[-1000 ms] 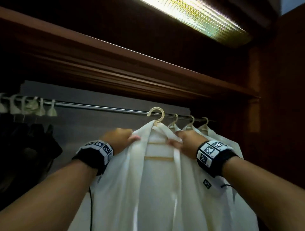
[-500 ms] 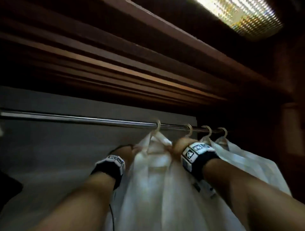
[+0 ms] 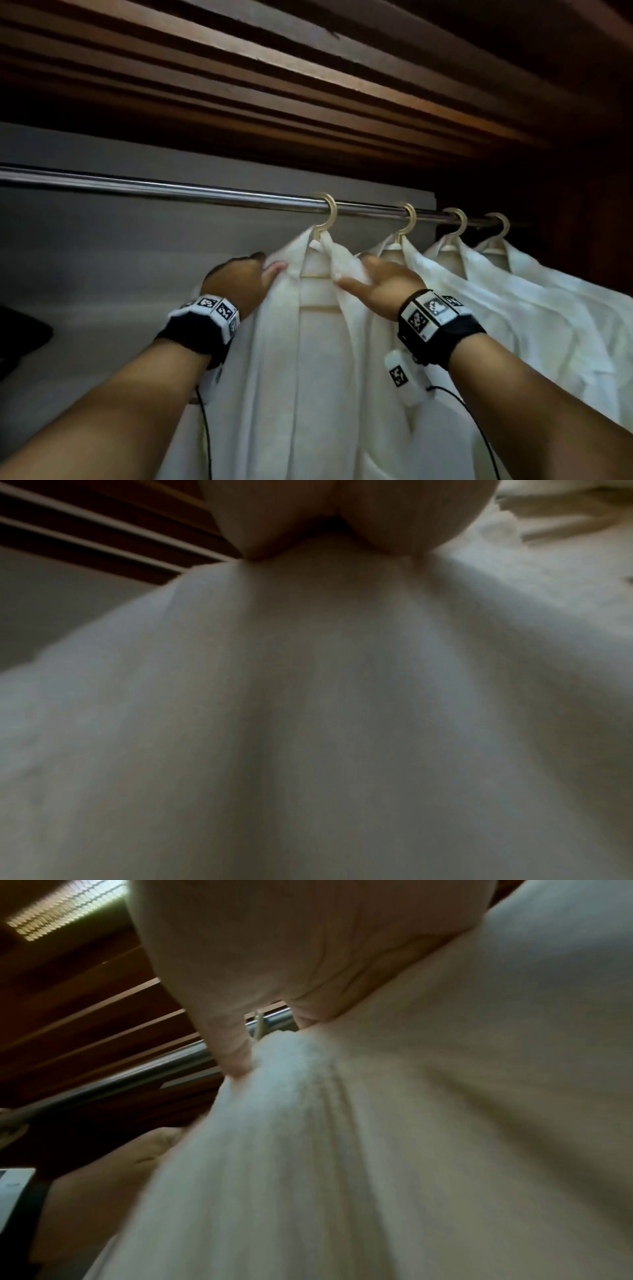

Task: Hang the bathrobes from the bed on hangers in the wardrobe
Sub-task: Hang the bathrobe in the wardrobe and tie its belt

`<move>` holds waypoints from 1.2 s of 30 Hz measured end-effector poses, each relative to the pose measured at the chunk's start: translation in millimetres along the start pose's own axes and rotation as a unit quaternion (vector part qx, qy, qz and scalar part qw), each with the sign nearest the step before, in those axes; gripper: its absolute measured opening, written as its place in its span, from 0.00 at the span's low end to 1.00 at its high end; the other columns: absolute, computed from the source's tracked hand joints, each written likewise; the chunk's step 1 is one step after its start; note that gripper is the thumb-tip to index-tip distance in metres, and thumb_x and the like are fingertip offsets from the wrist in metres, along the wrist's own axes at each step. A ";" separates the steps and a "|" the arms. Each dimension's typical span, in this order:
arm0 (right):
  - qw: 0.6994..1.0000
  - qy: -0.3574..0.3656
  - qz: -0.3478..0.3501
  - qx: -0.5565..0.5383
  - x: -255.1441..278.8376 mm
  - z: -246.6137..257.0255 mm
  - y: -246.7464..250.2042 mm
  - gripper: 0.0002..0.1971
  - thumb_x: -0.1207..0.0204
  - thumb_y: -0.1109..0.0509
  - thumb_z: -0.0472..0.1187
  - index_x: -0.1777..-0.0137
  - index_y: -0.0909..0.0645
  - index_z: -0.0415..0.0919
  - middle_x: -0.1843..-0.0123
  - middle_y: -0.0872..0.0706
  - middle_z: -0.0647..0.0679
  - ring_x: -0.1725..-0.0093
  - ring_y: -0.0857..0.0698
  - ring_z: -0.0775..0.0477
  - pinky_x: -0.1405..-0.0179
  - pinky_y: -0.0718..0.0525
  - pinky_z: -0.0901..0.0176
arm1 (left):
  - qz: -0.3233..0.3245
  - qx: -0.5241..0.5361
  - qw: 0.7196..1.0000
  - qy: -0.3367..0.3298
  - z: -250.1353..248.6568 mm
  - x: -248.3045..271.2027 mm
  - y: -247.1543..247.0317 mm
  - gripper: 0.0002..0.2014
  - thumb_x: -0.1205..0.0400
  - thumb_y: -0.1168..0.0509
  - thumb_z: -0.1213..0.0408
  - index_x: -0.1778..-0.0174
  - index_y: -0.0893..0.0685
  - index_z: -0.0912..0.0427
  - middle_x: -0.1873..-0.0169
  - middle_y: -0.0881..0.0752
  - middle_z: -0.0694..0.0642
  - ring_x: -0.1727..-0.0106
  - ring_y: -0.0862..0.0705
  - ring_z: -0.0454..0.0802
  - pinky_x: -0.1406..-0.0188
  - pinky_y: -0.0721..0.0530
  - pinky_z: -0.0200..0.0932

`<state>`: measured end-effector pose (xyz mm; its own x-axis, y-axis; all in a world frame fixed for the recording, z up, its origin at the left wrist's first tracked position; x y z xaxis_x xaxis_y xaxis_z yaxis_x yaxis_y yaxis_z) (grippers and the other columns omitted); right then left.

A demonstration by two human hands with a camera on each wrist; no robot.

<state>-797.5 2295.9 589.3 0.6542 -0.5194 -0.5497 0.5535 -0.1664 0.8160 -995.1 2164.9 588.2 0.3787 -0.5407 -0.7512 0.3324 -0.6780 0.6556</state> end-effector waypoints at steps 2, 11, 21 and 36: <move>1.000 0.004 -0.018 0.020 -12.4 17.9 2.1 0.31 0.27 0.46 0.74 0.37 0.25 0.52 0.41 0.16 0.52 0.42 0.17 0.43 0.43 0.19 0.47 | 0.026 -0.032 0.999 0.020 -2.1 4.7 0.9 0.29 0.17 0.55 0.33 0.49 0.20 0.54 0.49 0.12 0.60 0.48 0.14 0.62 0.55 0.21 0.50; 0.968 0.064 -0.205 0.133 -11.8 73.7 -16.3 0.28 0.27 0.40 0.45 0.25 0.31 0.45 0.49 0.17 0.41 0.58 0.16 0.36 0.57 0.21 0.47 | 0.043 -0.079 0.994 0.057 1.8 31.8 29.6 0.30 0.18 0.54 0.32 0.41 0.22 0.52 0.46 0.13 0.58 0.47 0.15 0.59 0.57 0.23 0.46; 0.949 0.077 -0.080 0.297 -11.2 59.1 52.5 0.27 0.17 0.43 0.38 0.18 0.42 0.48 0.31 0.27 0.38 0.34 0.25 0.30 0.50 0.18 0.39 | 0.053 -0.176 0.983 0.025 -9.8 29.5 61.0 0.26 0.16 0.51 0.36 0.48 0.20 0.55 0.49 0.13 0.62 0.50 0.14 0.63 0.59 0.25 0.46; 0.998 0.018 0.047 0.028 0.9 19.1 -1.7 0.23 0.17 0.43 0.60 0.28 0.28 0.48 0.33 0.20 0.45 0.34 0.20 0.41 0.35 0.24 0.49 | 0.052 -0.079 0.995 0.015 21.2 14.9 31.9 0.29 0.20 0.49 0.31 0.47 0.17 0.53 0.45 0.13 0.58 0.47 0.15 0.60 0.59 0.26 0.46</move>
<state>-807.7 2279.7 590.9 0.7204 -0.5049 -0.4754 0.4601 -0.1650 0.8724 -997.2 2124.7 596.3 0.4431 -0.5866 -0.6779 0.4209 -0.5315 0.7350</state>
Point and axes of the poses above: each hand's wrist, its own x-axis away from the middle knuckle, its own y-axis out of the back of the hand, z = x × y, the point moved 8 cm from there along -x, towards the middle knuckle
